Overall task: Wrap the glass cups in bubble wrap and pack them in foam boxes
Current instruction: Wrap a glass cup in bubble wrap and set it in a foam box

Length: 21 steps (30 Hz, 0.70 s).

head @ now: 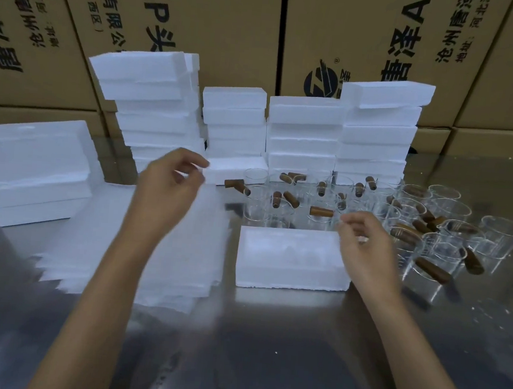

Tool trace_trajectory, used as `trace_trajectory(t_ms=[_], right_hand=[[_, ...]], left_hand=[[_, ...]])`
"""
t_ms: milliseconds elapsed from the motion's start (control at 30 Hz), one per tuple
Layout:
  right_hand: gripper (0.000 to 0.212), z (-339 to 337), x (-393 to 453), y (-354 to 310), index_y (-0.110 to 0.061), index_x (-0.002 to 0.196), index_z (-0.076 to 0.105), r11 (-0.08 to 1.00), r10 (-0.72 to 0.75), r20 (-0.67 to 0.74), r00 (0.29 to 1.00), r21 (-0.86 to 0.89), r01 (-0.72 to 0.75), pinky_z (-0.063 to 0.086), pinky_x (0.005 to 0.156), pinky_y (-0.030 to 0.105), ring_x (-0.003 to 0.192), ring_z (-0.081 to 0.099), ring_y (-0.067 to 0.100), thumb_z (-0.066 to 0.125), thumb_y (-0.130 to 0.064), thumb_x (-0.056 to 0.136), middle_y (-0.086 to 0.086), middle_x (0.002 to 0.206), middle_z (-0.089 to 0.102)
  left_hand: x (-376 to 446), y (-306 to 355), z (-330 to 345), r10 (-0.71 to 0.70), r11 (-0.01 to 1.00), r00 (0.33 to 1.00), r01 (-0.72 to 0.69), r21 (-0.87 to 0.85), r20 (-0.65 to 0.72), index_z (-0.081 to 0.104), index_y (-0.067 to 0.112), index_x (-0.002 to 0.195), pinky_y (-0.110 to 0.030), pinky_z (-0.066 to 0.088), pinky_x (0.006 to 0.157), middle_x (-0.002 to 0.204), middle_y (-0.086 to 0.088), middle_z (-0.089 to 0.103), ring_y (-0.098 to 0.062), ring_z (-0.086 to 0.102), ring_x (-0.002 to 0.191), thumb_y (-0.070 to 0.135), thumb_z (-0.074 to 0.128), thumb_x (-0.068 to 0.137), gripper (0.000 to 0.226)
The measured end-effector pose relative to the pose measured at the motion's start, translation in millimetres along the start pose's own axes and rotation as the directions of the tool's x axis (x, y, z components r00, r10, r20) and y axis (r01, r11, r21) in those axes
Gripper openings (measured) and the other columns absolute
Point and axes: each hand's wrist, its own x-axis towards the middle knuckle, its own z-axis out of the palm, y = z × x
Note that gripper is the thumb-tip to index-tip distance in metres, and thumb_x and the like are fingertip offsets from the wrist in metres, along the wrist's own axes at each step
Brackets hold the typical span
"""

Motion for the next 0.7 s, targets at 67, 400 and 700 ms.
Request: trace_trajectory(t_ms=[67,400,700], right_hand=[[0.017,4.3,-1.0,-3.2,-0.022,0.108,0.066,0.996,-0.066,0.011,0.998,-0.065,0.066,0.045,0.081,0.024,0.097,0.059,0.003,0.056,-0.014,0.096,-0.013,0.103,0.065],[0.067,64.3,82.3,-41.5,-0.032,0.136,0.058,0.656,-0.082,0.627,0.775,-0.552,0.515,0.024,0.115,0.047,0.144,0.023,0.028,0.049,0.006,0.082,-0.002,0.155,0.038],[0.049,84.9,122.9,-34.4,-0.045,0.125,0.059,0.507,0.123,0.782,0.612,-0.579,0.638,0.014,0.116,0.05,0.152,0.001,0.026,0.062,-0.015,0.087,-0.007,0.164,0.02]], left_hand=[[3.5,-17.4,-10.0,-0.058,0.989,0.997,0.051,0.139,0.047,0.065,0.033,0.091,-0.02,0.042,0.054,0.091,0.011,0.065,-0.005,0.054,0.061,0.02,0.063,0.09,0.014],[-0.9,-43.9,5.3,-0.236,0.922,0.93,0.123,0.367,0.28,0.064,0.024,0.08,-0.028,0.04,0.066,0.094,0.0,0.059,-0.019,0.055,0.091,0.035,0.071,0.088,0.015],[2.0,-43.7,6.4,-0.166,0.955,0.956,0.094,0.282,0.241,0.062,0.025,0.077,-0.019,0.039,0.062,0.088,0.012,0.06,-0.005,0.054,0.074,0.015,0.057,0.094,0.02]])
